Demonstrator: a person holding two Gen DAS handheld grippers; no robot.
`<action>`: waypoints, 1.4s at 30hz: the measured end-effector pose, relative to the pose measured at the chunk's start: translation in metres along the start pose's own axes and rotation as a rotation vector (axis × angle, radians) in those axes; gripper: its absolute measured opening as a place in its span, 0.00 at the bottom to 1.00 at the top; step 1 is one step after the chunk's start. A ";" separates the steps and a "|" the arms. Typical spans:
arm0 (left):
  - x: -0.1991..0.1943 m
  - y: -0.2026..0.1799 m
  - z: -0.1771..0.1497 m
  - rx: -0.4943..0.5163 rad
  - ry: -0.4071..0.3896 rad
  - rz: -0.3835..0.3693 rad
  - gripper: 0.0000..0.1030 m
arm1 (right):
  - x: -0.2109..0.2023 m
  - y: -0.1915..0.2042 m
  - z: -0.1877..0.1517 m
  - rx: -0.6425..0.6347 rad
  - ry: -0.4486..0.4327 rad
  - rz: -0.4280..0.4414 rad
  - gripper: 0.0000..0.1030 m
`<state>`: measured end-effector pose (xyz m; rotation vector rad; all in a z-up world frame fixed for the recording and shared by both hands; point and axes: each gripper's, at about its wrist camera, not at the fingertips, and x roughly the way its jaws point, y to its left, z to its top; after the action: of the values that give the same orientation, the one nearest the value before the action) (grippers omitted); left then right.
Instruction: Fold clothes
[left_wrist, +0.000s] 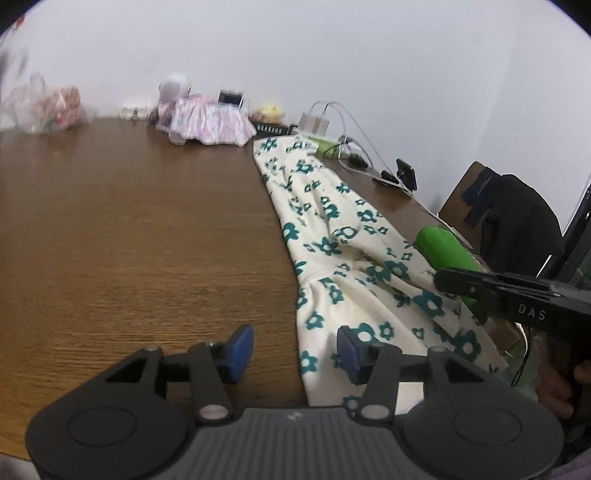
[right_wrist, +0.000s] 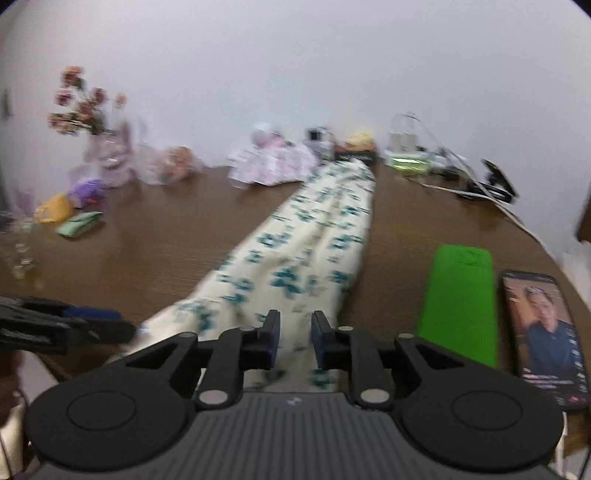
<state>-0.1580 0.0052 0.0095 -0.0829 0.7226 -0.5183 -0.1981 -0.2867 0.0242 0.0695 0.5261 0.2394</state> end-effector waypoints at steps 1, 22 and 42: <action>-0.001 -0.005 -0.001 0.015 0.006 -0.006 0.48 | 0.001 0.003 0.000 -0.011 -0.004 0.025 0.18; 0.018 -0.029 0.001 0.034 0.019 -0.183 0.09 | 0.015 -0.001 -0.012 0.041 0.039 0.140 0.16; -0.010 -0.030 -0.018 0.286 0.034 -0.333 0.63 | -0.034 -0.004 -0.037 -0.277 0.004 0.202 0.45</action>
<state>-0.1886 -0.0143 0.0100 0.0748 0.6644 -0.9387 -0.2447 -0.2988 0.0080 -0.1481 0.4853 0.5075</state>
